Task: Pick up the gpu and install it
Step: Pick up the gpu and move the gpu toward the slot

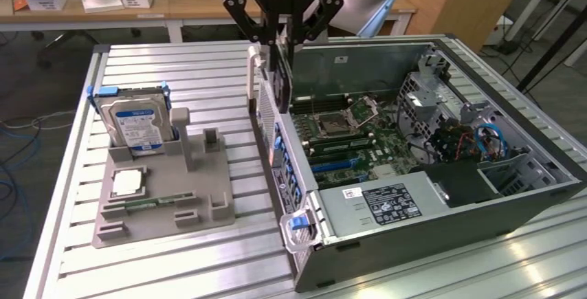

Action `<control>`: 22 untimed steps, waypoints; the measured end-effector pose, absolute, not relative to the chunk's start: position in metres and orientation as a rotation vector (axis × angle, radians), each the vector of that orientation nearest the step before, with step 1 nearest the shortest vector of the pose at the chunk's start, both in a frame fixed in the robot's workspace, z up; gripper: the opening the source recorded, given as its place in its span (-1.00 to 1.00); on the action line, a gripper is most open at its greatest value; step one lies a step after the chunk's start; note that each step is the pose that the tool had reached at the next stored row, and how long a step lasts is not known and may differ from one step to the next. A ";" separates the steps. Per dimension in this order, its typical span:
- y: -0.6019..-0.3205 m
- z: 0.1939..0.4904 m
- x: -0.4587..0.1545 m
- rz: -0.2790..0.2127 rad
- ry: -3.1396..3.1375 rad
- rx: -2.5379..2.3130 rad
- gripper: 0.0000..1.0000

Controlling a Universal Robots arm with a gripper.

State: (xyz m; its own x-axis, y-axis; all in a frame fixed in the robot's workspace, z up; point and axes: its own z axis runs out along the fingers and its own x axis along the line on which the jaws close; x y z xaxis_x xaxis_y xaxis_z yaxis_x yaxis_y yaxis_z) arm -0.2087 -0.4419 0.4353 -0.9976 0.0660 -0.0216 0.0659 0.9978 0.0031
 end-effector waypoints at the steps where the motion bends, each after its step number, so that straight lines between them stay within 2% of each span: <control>1: -0.442 0.435 -0.206 0.004 3.118 0.103 -0.48; 22: -0.442 0.434 -0.175 0.004 3.118 0.103 -0.48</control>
State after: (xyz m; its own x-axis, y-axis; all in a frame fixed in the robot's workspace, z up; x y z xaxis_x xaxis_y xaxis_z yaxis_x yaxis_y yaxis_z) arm -0.1755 -0.4420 0.4344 -0.9976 0.0660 -0.0217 0.0660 0.9978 0.0030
